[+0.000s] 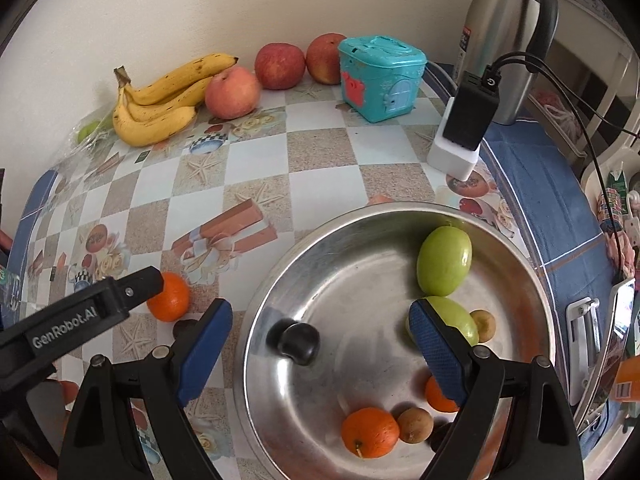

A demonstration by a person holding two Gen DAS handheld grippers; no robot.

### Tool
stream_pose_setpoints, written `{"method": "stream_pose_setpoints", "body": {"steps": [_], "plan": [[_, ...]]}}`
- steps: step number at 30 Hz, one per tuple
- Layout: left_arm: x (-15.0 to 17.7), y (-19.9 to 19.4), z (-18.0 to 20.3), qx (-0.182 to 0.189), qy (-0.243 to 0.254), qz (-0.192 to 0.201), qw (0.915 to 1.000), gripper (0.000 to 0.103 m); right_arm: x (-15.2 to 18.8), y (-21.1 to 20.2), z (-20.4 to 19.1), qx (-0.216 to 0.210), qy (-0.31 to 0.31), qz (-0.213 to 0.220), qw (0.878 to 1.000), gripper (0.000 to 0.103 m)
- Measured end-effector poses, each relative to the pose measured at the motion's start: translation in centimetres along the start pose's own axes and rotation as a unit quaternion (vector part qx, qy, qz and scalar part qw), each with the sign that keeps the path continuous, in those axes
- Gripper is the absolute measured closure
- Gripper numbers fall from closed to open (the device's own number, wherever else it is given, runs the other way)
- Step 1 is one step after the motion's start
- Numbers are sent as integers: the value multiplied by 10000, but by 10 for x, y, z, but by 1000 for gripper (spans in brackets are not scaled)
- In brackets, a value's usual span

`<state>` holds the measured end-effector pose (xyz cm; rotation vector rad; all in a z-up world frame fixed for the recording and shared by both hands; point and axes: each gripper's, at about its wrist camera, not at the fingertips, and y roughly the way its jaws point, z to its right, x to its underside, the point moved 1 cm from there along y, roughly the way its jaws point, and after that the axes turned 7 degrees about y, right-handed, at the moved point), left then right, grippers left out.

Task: Organize fruits
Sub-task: 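Grasp the orange with the left tool while the right tool approaches the dark plum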

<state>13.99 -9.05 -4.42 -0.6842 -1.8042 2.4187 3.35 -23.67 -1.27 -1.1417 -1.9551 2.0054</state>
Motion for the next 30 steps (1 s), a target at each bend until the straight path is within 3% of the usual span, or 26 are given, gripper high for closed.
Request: {"method": "stream_pose_setpoints", "body": {"steps": [3,7,15,20,25,30], "plan": [[1,8,4,115,-3,-72,9999,36,0,2,3,-21,51,-38,10000,13],[3,12,6,287,-39,-108,9995,61,1,5,4,14,60,-77,10000,13],[5,-3,-8,265,-333,15,9991,62,1,5,3,-48,51,-82,9999,13],[6,-14,-31,130,-666,66,9977,62,3,2,-10,-433,-68,-45,9990,13],[11,-27,-55,-103,-900,145,9958,62,11,-1,-41,-729,-573,26,9957,13],[16,-37,-70,-161,-1036,191,9943,62,24,8,-67,-1102,-847,-189,9901,16]]}}
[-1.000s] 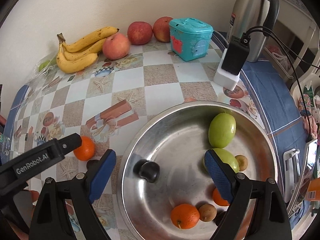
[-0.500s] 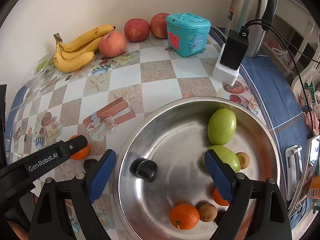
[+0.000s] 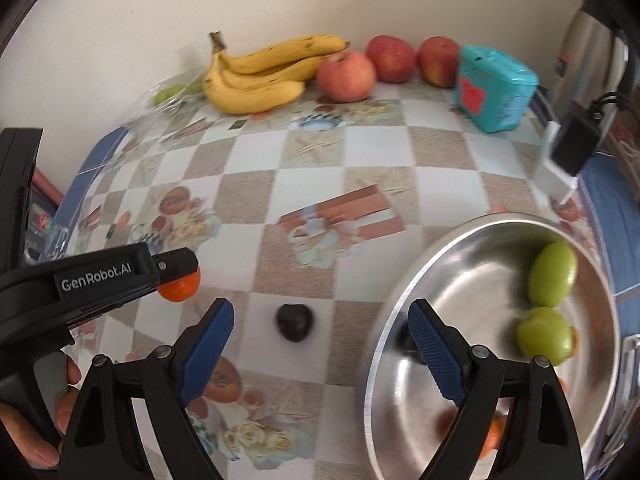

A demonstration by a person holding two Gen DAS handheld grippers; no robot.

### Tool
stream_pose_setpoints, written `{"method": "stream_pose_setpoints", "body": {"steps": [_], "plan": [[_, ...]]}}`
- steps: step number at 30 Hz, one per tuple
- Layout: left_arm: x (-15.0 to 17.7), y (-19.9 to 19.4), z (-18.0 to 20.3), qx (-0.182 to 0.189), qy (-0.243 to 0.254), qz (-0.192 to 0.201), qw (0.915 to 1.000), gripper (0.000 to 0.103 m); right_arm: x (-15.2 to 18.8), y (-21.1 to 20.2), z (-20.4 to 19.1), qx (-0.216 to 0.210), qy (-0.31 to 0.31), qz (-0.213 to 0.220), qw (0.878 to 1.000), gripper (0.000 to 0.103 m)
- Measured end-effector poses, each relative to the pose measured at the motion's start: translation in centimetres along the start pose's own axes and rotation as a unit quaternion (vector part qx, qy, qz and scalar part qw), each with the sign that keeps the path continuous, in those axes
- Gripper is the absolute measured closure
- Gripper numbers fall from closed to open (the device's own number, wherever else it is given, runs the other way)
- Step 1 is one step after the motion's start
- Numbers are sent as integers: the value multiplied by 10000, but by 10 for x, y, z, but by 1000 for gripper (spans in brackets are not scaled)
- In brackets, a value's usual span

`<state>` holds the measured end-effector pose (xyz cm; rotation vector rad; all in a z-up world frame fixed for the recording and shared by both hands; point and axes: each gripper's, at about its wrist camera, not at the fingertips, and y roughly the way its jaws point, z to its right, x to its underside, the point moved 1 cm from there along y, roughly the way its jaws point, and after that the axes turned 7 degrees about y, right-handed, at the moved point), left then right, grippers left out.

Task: Organize fruits
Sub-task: 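Grasp the orange with the left tool while the right tool approaches the dark plum, then grasp the dark plum with the right tool while the left tool holds the orange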

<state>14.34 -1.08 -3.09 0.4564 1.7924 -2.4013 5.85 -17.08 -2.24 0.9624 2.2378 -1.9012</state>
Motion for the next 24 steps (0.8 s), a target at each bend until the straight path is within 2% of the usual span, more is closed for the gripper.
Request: {"method": "stream_pose_setpoints", "body": {"steps": [2,6,8,14,17,24], "plan": [[0,-2,-4,6,-44,6,10000,62,2,5,-6,-80,-52,-56,9999,31],[0,-2,-9,32,-101,-14,9999,62,6,16,-12,-101,-110,-183,9997,41],[0,-1,-10,55,-114,-42,9999,62,8,22,-12,-53,-94,-248,9996,53],[2,3,-8,107,-120,-99,9998,62,9,35,-8,8,7,-364,9993,61],[2,3,-9,109,-136,-103,9998,62,8,38,-10,31,-47,-366,9993,61],[2,3,-10,95,-140,-102,9998,62,11,40,-14,81,-118,-386,9992,72]]}}
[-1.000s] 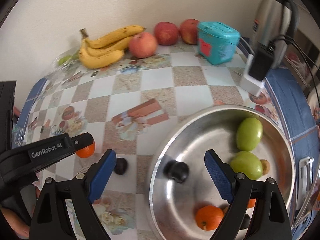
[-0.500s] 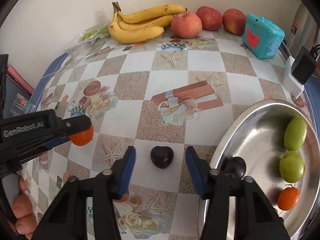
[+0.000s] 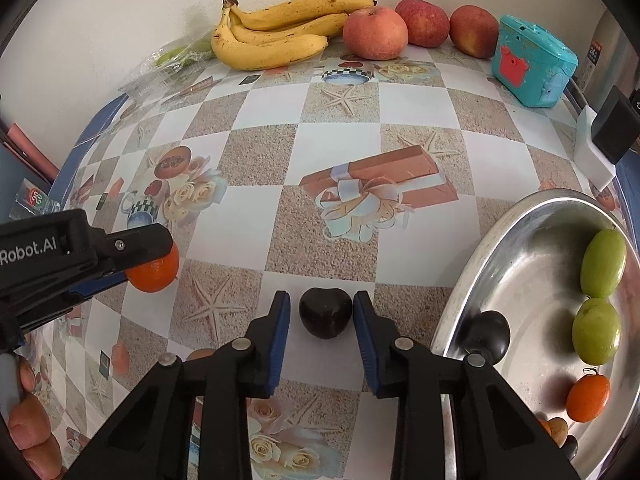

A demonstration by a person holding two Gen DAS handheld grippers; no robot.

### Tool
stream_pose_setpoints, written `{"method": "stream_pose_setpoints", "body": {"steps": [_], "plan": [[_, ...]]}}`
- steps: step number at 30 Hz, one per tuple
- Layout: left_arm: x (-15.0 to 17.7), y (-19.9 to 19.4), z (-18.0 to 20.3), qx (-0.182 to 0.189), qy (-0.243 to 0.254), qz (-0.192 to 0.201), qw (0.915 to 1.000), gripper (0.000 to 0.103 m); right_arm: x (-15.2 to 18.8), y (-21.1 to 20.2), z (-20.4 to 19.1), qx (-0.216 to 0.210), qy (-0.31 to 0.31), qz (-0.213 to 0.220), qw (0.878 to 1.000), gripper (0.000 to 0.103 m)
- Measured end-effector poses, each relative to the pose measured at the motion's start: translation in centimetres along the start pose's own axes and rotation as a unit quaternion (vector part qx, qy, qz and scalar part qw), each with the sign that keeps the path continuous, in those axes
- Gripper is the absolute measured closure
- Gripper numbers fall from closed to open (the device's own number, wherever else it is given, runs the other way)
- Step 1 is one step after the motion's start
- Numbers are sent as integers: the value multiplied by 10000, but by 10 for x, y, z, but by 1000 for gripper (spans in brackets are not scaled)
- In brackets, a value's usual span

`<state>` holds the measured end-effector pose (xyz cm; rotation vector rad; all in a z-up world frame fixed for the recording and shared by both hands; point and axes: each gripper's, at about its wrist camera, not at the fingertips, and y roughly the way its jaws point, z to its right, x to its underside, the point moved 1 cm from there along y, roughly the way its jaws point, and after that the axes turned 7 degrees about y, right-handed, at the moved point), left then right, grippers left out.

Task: Organize fruits
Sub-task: 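Grasp the dark plum with the right tool while the left tool holds the orange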

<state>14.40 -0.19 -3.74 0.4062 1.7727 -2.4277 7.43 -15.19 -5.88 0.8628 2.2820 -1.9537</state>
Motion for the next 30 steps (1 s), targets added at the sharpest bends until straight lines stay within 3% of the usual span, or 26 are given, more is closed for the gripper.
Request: {"method": "stream_pose_setpoints", "body": {"steps": [12,23,30], "plan": [[-2,-4,5,47,10,63,10000,62,-3,-14,2,-113,91,106,9998,77],[-7,-27,19,143,175,339,9992,62,-13,-67,-10,-199,-4,715,9972,77],[-7,-36,24,172,222,420,9987,62,-12,-68,-4,-140,103,653,9977,77]]}}
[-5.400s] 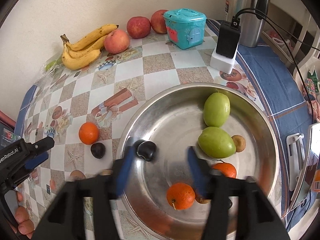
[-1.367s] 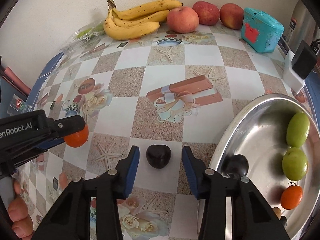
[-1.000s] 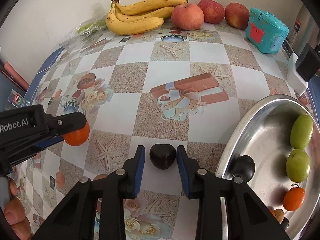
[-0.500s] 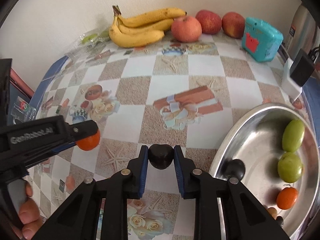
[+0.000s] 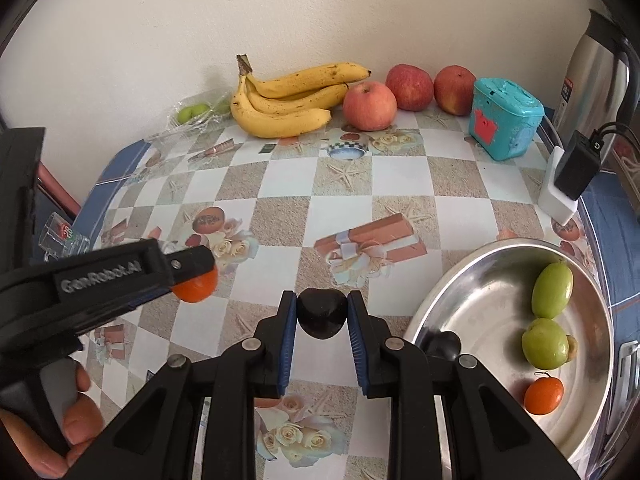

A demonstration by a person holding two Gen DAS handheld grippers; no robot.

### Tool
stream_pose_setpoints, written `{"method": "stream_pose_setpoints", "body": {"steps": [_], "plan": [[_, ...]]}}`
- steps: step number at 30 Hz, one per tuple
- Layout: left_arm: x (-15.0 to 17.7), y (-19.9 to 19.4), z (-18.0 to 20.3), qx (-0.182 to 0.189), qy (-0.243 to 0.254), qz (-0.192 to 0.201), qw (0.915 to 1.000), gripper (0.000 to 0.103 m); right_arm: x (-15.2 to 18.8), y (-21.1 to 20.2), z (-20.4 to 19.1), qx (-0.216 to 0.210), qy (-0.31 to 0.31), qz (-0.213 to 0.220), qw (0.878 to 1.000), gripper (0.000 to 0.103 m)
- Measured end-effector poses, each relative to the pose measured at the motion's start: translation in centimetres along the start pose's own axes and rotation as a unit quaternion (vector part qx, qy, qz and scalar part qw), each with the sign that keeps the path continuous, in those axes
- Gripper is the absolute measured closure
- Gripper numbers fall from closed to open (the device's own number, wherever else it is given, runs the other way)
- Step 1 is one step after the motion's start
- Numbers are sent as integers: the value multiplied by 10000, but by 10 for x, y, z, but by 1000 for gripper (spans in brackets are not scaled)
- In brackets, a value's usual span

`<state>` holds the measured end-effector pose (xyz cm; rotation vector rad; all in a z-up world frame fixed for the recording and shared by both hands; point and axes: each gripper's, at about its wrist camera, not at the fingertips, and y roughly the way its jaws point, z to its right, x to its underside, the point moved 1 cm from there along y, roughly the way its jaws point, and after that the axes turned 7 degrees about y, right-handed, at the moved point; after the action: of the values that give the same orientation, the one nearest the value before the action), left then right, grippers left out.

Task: Organize fruits
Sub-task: 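Grasp the dark plum with the right tool while the left tool holds the orange, then carry the plum and the orange over the steel bowl with both tools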

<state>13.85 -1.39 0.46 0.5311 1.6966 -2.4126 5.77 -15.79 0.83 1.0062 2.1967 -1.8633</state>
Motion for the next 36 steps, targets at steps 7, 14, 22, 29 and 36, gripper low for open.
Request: {"method": "stream_pose_setpoints", "body": {"steps": [7,14,22,29,36], "plan": [[5,5,13,-56,163,-85,9998,62,2,3,30,128,428,-145,9989,77],[15,7,52,75,647,-171,9977,62,-3,-11,74,252,980,4,9949,77],[39,14,107,292,1361,-401,9895,62,-2,-24,120,398,1469,67,9883,77],[63,29,133,264,1789,-708,9810,62,1,-27,130,416,1630,-12,9857,76],[72,35,137,208,1888,-831,9783,62,4,-25,135,440,1745,-88,9836,76]]}}
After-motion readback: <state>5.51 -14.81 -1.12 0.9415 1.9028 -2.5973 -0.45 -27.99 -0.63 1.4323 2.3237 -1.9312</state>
